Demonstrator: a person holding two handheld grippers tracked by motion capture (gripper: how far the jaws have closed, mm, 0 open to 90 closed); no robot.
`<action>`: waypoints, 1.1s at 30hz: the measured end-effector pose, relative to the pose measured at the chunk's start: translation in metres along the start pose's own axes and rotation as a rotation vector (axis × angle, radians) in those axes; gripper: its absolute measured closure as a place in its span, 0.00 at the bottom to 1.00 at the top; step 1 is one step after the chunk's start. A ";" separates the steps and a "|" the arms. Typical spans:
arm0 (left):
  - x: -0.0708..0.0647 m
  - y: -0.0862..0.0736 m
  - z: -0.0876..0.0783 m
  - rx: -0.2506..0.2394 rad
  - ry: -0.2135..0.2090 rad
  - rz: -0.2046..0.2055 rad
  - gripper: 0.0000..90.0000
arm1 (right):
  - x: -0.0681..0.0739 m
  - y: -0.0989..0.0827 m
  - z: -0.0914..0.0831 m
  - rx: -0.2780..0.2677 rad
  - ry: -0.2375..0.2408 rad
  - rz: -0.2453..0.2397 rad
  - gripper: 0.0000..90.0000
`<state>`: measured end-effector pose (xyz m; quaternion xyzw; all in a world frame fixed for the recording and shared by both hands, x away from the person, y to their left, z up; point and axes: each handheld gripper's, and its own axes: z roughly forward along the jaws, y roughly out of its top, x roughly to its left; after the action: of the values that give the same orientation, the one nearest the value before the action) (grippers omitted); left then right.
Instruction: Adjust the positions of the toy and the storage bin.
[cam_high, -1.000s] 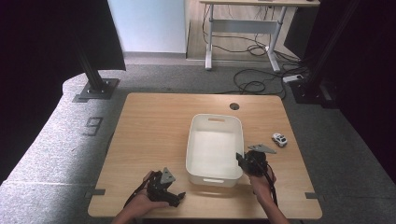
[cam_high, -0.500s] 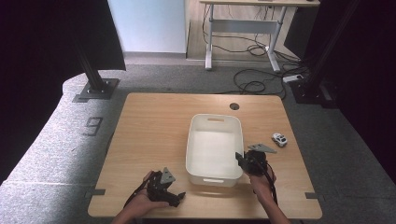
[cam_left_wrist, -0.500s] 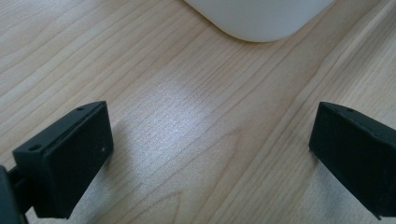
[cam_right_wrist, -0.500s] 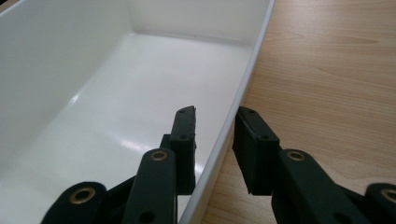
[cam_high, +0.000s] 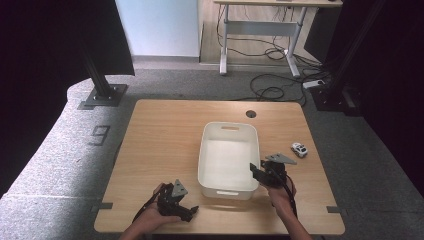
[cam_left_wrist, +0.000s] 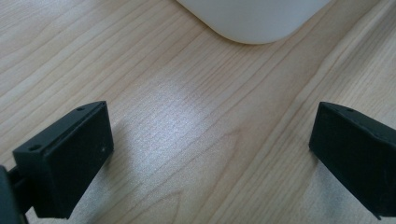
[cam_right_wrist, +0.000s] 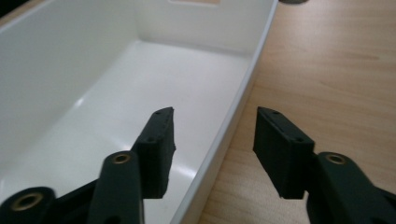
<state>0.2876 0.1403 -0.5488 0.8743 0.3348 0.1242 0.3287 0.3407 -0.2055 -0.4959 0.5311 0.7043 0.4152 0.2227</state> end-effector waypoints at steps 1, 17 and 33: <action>0.000 0.000 0.000 -0.001 -0.001 -0.001 0.00 | 0.000 0.001 -0.002 -0.015 0.005 0.000 0.51; 0.000 0.000 0.000 -0.001 -0.007 0.004 0.00 | -0.006 0.002 -0.017 -0.040 0.044 -0.093 0.38; 0.001 0.000 0.000 0.000 -0.008 0.006 0.00 | -0.028 0.007 -0.034 -0.029 0.084 -0.121 0.37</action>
<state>0.2881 0.1407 -0.5487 0.8756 0.3311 0.1218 0.3298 0.3278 -0.2427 -0.4748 0.4663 0.7378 0.4330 0.2251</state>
